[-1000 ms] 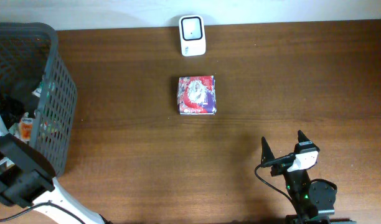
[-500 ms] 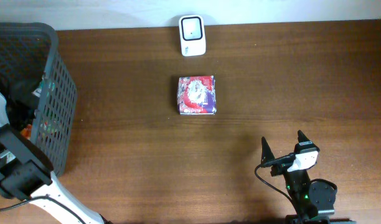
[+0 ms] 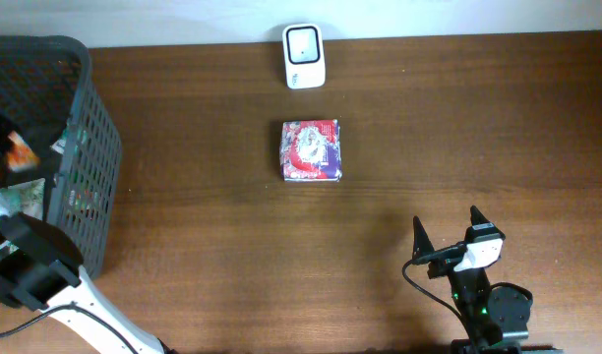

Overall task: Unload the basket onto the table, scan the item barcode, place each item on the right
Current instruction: 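Reach back into the basket and grasp the orange tissue pack, then carry the orange tissue pack and set it left of the purple package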

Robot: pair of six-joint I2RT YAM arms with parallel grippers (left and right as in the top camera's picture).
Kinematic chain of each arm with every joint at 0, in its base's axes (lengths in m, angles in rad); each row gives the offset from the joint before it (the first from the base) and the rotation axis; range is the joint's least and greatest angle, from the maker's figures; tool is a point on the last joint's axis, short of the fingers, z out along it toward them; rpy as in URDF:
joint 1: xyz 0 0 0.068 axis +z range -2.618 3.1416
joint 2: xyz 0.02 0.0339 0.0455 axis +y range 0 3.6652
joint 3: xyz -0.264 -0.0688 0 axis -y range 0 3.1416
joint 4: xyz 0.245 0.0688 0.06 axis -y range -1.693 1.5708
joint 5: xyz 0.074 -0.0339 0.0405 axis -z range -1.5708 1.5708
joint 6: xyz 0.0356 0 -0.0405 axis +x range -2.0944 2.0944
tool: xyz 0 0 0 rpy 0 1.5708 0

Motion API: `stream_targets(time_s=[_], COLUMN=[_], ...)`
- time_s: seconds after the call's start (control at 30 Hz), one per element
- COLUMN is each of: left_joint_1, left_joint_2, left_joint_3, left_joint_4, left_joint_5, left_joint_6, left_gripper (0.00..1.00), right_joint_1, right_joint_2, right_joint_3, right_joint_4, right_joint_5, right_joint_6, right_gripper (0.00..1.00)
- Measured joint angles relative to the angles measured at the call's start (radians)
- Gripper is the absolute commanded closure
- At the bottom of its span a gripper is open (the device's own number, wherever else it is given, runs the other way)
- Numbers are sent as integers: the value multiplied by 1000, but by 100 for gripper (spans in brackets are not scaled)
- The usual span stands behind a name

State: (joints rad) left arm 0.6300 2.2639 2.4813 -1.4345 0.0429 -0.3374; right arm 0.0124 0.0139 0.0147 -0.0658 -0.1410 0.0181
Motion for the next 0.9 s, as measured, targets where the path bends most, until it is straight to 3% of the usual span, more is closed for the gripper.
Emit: stream_targets(time_s=[0.23,0.33,0.43,0.6,0.8,0.9], left_joint_1=[-7,-62,-198,-528,-900,-1020], left_joint_2=[-13,-14,-13,14,120,208], left_joint_3=[539,616,619,619,619,619], left_joint_4=[-129,-214,-252,-252,-249,-250], left_joint_5=[482,611,650,559,178,-16], left_joint_6=[-3,-7,-7,-15,-185,-225], left_gripper=[100,100,100,100,100,100], right_joint_1=[0,0,0,0,0,0], right_joint_2=[0,0,0,0,0,0], right_joint_3=[0,0,0,0,0,0], right_joint_4=[0,0,0,0,0,0], right_joint_5=[0,0,0,0,0,0], right_joint_6=[0,0,0,0,0,0], right_gripper=[1,1,1,1,1,1])
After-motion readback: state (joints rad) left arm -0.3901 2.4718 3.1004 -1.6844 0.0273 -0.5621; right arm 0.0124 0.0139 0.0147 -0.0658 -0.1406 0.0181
